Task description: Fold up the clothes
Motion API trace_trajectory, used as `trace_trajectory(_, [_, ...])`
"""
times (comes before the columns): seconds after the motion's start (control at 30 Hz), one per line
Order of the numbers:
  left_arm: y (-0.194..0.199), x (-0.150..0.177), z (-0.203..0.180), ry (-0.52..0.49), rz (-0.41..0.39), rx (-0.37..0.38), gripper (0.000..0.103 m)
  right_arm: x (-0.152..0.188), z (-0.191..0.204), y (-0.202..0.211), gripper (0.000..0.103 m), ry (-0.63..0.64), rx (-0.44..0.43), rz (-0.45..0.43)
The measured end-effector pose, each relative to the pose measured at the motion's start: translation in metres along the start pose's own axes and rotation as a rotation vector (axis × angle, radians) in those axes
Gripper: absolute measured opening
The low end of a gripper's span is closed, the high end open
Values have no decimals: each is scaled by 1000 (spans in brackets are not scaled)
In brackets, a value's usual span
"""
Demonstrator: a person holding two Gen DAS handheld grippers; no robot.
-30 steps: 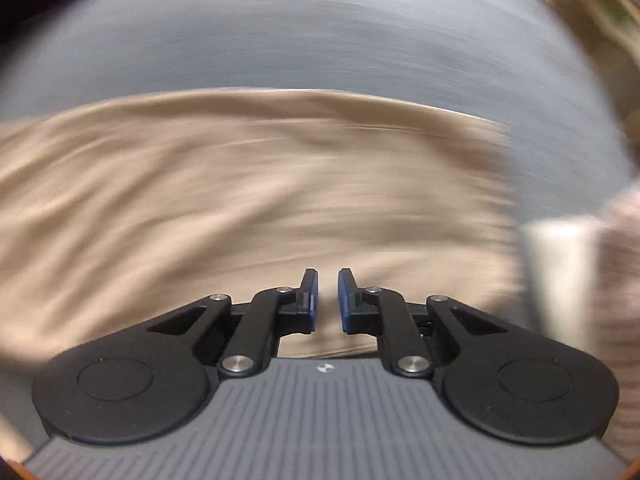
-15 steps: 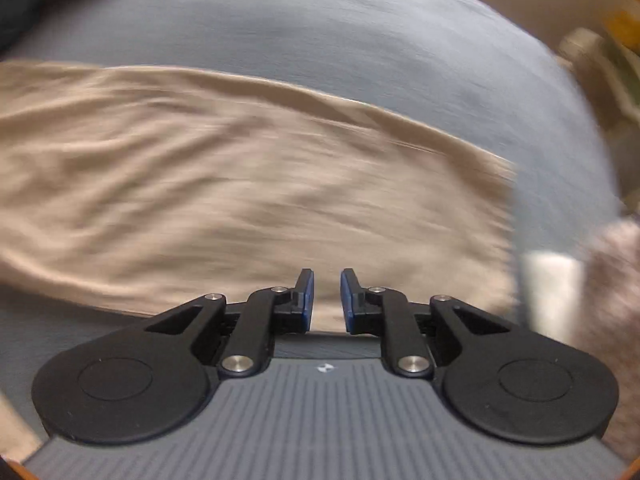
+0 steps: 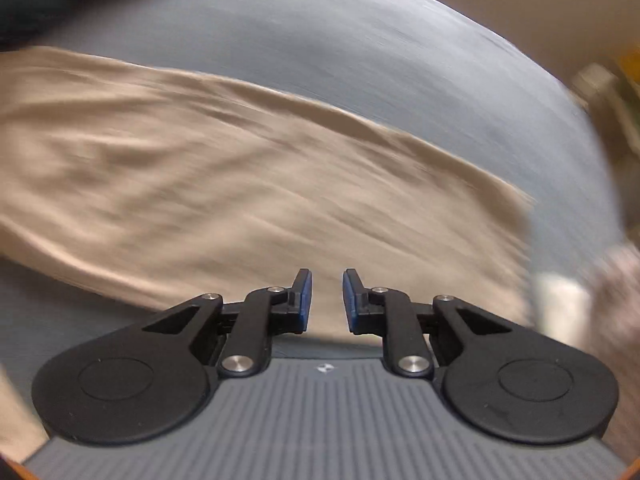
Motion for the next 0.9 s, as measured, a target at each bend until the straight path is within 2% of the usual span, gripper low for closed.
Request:
trace_trajectory(0.1, [0, 0, 0, -3, 0, 2, 103, -24, 40, -2, 14, 36, -104, -54])
trace_trajectory(0.23, [-1, 0, 2, -2, -3, 11, 103, -34, 60, -15, 14, 59, -168, -44])
trace_trajectory(0.33, [-1, 1, 3, 0, -5, 18, 103, -6, 56, -15, 14, 59, -150, 17])
trace_trajectory(0.43, [-2, 1, 4, 1, -9, 23, 103, 11, 32, -2, 16, -26, -106, 86])
trace_trajectory(0.53, [-2, 3, 2, -1, -15, 17, 103, -2, 23, 10, 16, -66, -92, 26])
trace_trajectory(0.7, [-2, 2, -1, -2, -13, 3, 103, -67, 55, -10, 15, -54, -166, -129])
trace_trajectory(0.8, [-3, 1, 0, -5, -10, 6, 103, -75, 63, -38, 14, -15, -181, -99])
trace_trajectory(0.9, [-3, 1, 1, -6, -8, 13, 103, -40, 52, -33, 14, -35, -174, -44])
Point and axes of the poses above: each gripper's, at about its wrist camera, not at the fingertips, and y roughly against the way its jaws point, z to its left, x to its underside, the point moved 2 cm from there along -y, roughly the way its jaws point, and after that the axes turned 8 degrees about y, right-handed, at the moved point
